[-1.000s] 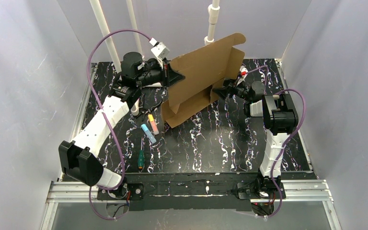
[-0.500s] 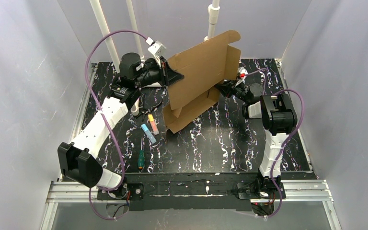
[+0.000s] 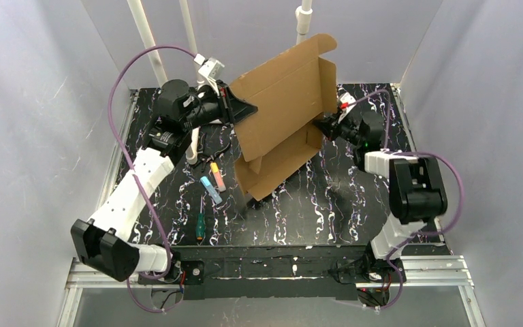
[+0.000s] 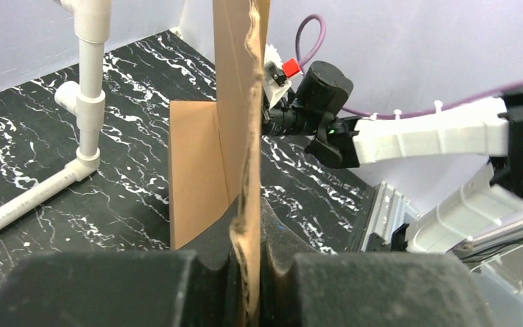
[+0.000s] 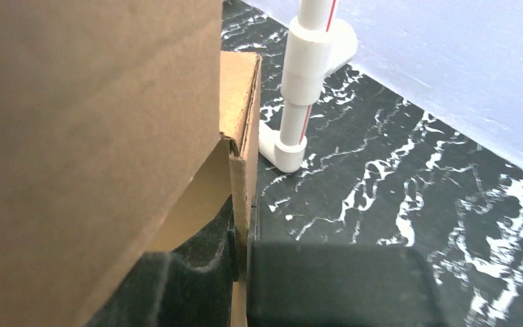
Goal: Fold the paper box
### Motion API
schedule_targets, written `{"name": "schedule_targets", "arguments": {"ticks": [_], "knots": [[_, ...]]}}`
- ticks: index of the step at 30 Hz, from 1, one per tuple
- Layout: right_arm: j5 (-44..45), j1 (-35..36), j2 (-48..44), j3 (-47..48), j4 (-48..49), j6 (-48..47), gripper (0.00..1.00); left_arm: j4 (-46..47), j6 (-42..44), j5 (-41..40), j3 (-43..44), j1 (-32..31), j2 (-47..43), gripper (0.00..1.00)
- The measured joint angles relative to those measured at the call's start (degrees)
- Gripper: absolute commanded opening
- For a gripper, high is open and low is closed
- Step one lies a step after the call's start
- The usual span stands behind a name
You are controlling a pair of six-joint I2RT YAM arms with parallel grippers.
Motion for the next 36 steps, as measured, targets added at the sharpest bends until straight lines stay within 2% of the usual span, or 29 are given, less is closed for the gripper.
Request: {"name": "schedule_targets", "arguments": {"ticks": [4,9,12,15,18,20,29,32,36], "knots": [[2.01,-0.09,-9.51,6.45,-28.98,-12.00,0.01,0.70,-3.32,-1.01,-2.38,0.00,-3.13,0.19],[5.90,-0.22,-12.57,16.57,-63.17,-27.06,0.01,0.72,-8.15,-1.66,-8.09,-0.87,-6.16,0.49],[8.79,-0.31,-13.05,17.68,-78.86,-33.40,0.01,0.31,-9.77,-2.91,-12.68,-2.29,-8.28,0.63],[11.85,-0.09,-13.31,17.42,-91.49,-37.88,0.01,-0.48,-10.97,-4.42,-18.62,-4.24,-11.26,0.68],[14.80,-0.07,-14.03,16.31,-98.62,-40.44,0.07,-1.01,-11.91,-5.70,-23.96,-5.55,-14.25,0.69],[16.83,-0.07,-14.58,15.23,-101.55,-41.53,0.15,-1.33,-12.41,-6.64,-27.50,-6.25,-16.24,0.69],[22.36,-0.07,-14.73,11.17,-104.69,-42.77,0.50,-1.99,-13.64,-15.21,-37.94,-7.08,-20.76,0.78],[23.56,-0.07,-15.19,9.77,-105.28,-43.25,0.53,-3.54,-13.62,-18.53,-38.71,-7.08,-21.99,0.81],[24.63,-0.07,-17.29,8.28,-106.47,-44.19,0.51,-7.72,-13.40,-23.34,-38.71,-7.06,-24.57,0.86]]}}
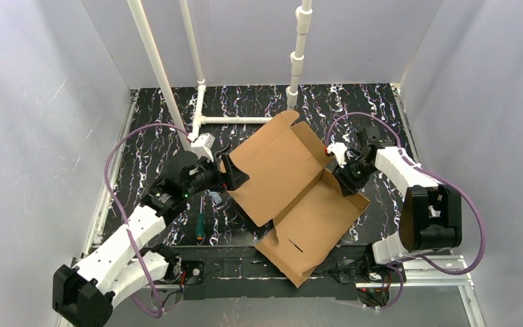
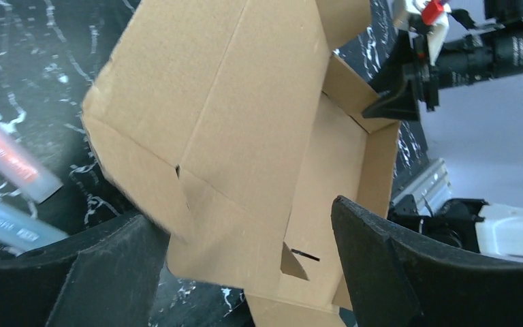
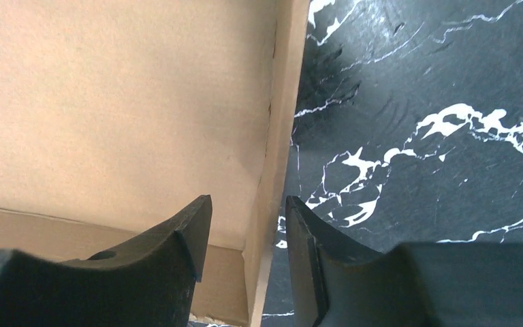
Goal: Fold the paper box
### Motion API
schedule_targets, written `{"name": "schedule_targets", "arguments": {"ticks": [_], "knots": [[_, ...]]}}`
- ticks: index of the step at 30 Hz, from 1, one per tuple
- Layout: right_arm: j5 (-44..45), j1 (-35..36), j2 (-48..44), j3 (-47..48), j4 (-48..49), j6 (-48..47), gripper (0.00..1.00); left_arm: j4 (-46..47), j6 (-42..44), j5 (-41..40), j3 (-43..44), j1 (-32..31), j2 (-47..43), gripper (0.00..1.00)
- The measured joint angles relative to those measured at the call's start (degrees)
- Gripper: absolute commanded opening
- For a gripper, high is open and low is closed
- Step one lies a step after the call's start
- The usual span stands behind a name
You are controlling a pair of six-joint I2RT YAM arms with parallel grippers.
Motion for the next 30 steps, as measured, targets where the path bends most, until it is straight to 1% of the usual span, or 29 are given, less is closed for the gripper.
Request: {"name": "schedule_targets", "arguments": {"ticks": [1,3,4,5,6,7,10,13,16,22,26,27,30], "knots": [[0.44,0.00,-0.52,-0.37,0.07,-0.09,0.48,-1.09,-0.04,-0.92,0.00,-0.02,-0.74,0.87],[1.46,0.00,-1.36,-1.46,0.55,-0.28,0.35,-3.96,-0.26,-3.10,0.04,0.00,-3.15,0.94],[2.29,0.00,-1.79,-2.40,1.07,-0.28,0.30,-5.55,-0.57,-3.96,0.07,0.00,-4.66,0.98],[2.89,0.00,-2.01,-3.10,1.53,-0.44,0.23,-7.32,-1.05,-4.76,0.17,0.00,-6.16,0.98],[3.65,0.00,-2.27,-4.07,2.36,-0.22,0.10,-8.63,-1.55,-5.22,0.28,-0.02,-7.43,0.98],[4.33,0.00,-2.38,-5.01,3.19,-0.02,0.01,-10.29,-2.51,-5.90,0.42,0.00,-9.03,0.98],[5.77,-0.02,-3.19,-6.45,5.53,1.79,0.01,-15.69,-6.19,-7.89,0.44,0.00,-14.12,0.98],[6.60,-0.35,-4.85,-6.99,7.43,4.87,0.01,-19.45,-9.53,-7.67,0.26,0.02,-18.27,0.98],[6.27,-1.79,-6.58,-6.99,10.45,10.23,0.01,-21.64,-12.26,-5.35,-0.37,0.02,-21.29,0.92],[5.38,-5.33,-6.73,-6.97,15.82,22.91,0.01,-23.98,-15.80,1.07,-3.52,-0.02,-21.49,0.80],[5.44,-5.29,-4.55,-6.67,16.50,26.99,0.01,-24.57,-16.96,2.43,-6.21,-0.81,-20.20,0.78],[5.49,-5.27,-3.63,-6.49,16.52,27.71,0.03,-24.63,-17.11,2.36,-6.78,-1.16,-19.56,0.78],[5.51,-5.27,-0.94,-4.96,15.65,28.44,0.23,-24.00,-17.27,1.31,-7.87,-2.34,-16.74,0.76]]}}
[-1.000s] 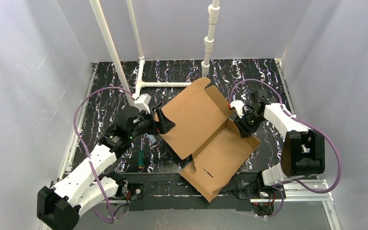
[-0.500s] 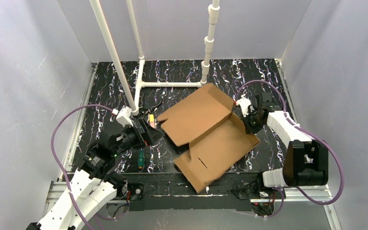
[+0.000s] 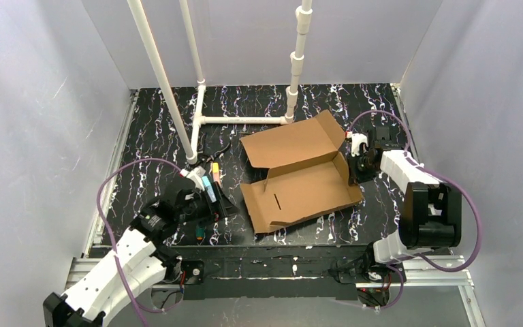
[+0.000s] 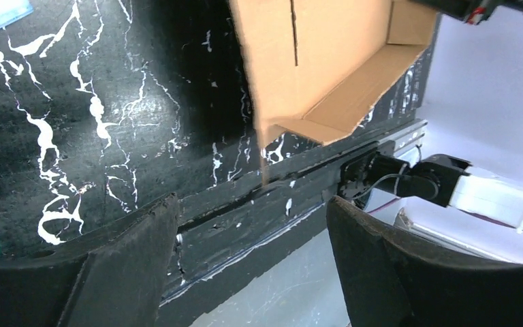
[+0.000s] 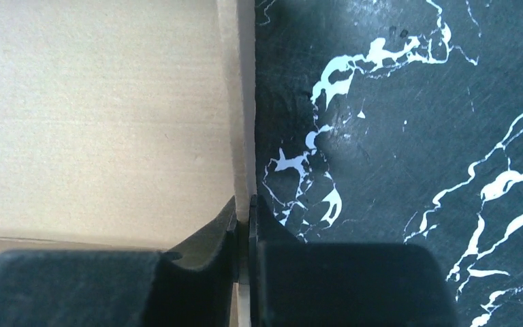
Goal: Fold the paper box
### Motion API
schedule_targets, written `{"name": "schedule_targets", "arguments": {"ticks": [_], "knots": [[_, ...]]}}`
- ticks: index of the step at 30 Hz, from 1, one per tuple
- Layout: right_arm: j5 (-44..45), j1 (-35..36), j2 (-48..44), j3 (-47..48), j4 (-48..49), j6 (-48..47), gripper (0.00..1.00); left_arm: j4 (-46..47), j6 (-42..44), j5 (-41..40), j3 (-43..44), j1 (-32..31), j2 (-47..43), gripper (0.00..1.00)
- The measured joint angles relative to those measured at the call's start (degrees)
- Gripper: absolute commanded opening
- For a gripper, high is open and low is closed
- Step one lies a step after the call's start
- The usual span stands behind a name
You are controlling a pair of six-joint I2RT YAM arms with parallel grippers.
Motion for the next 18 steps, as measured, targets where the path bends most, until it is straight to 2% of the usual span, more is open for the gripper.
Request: {"name": "schedule_targets", "arguments": {"ticks": [3,4,5,8,13,16,18], "knots": [[-0.72,0.00,2.51,1.79,-1.44,-0.70,0.41,2.51,-0.44,-0.83,-0.63,-1.29,4.26,0.74],[-1.25,-0.04,4.13,2.73,-2.71,-2.78,0.56,5.44,-0.68,-1.90,-0.63,-3.17,9.16,0.70],[-1.27,-0.04,4.15,2.75,-2.80,-2.89,0.61,5.49,-0.68,-1.92,-0.63,-3.26,9.35,0.68],[-1.60,-1.25,2.69,2.80,-5.53,-7.58,0.68,8.17,-0.48,-2.69,0.09,-5.27,14.05,0.63],[-1.42,-3.48,-7.87,4.31,-10.36,-16.98,0.76,12.09,-0.33,-3.26,1.05,-8.22,22.86,0.62],[-4.46,-3.48,-14.95,5.75,-12.50,-24.33,0.98,12.55,-0.70,-4.09,1.03,-9.33,22.97,0.62],[-9.77,-3.48,-18.25,6.54,-15.54,-31.76,0.98,13.00,-1.38,-4.81,0.92,-9.92,22.36,0.62]]}}
